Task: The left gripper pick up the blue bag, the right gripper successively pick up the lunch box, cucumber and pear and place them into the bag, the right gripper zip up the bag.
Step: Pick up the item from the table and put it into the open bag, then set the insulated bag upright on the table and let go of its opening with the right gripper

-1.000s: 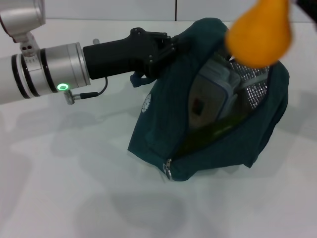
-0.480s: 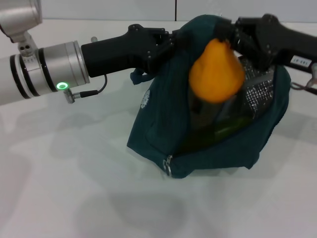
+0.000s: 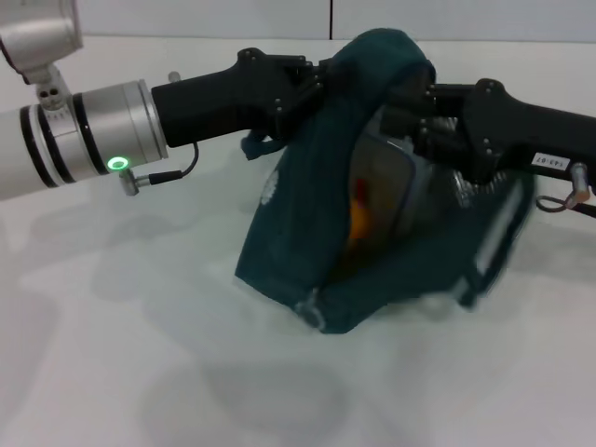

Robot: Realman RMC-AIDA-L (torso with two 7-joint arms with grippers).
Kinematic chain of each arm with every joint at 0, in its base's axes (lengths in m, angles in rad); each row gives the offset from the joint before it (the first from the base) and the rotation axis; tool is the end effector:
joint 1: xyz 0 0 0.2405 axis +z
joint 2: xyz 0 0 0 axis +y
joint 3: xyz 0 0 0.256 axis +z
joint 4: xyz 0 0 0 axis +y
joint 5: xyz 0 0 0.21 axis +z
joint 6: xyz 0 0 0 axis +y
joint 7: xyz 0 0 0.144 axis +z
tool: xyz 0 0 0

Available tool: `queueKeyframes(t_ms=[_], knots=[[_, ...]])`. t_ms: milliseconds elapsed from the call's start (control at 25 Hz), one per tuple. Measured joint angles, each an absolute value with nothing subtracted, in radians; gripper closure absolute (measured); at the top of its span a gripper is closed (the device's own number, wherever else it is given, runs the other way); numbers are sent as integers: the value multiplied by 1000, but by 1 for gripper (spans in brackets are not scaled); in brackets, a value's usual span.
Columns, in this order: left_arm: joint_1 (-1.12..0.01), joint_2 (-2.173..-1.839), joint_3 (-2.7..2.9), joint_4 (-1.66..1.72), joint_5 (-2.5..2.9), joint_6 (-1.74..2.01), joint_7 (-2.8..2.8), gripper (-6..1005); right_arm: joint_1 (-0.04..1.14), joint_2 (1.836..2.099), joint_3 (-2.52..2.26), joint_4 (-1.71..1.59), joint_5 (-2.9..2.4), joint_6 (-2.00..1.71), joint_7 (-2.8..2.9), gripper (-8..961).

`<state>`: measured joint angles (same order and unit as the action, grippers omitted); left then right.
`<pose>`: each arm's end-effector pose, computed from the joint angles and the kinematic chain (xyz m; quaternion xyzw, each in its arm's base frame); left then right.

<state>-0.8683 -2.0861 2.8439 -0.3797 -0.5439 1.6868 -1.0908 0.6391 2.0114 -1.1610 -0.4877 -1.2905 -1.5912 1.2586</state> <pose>-0.2011 0.3661 -0.0126 -0.8983 -0.1575 -0.3861 0.1385 0.1745 0.3494 -0.0059 -0.9011 0.1129 0.4144 0.0591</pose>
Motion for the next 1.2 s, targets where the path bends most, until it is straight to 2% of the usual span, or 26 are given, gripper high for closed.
queueKeyframes(t_ms=[120, 280, 400, 520, 600, 720, 760, 880, 1200], knots=[[-863, -2086, 2844, -367, -540, 1656, -1079, 957, 619, 2008, -1149, -498, -1283, -1631, 1259, 756], [-857, -2086, 2844, -356, -538, 1614, -1057, 957, 516, 1994, -1098, -558, -1280, -1731, 1258, 609], [-855, -2085, 2844, -356, -538, 1593, -1045, 957, 410, 1970, -1101, -641, -1313, -1778, 1266, 498], [-846, -2084, 2844, -355, -538, 1587, -1033, 957, 375, 1957, -1100, -652, -1371, -1778, 1283, 504], [-844, -2084, 2845, -355, -538, 1587, -1026, 957, 364, 1958, -1097, -647, -1418, -1764, 1292, 518], [-848, -2084, 2846, -355, -533, 1586, -1017, 958, 364, 1972, -1100, -642, -1487, -1722, 1301, 539], [-851, -2085, 2846, -353, -532, 1586, -1016, 959, 380, 1987, -1102, -637, -1531, -1687, 1312, 546], [-852, -2085, 2846, -348, -531, 1586, -1016, 960, 415, 2007, -1104, -628, -1581, -1640, 1324, 567], [-853, -2085, 2845, -347, -530, 1586, -1010, 961, 520, 2012, -1131, -536, -1602, -1578, 1328, 624]])
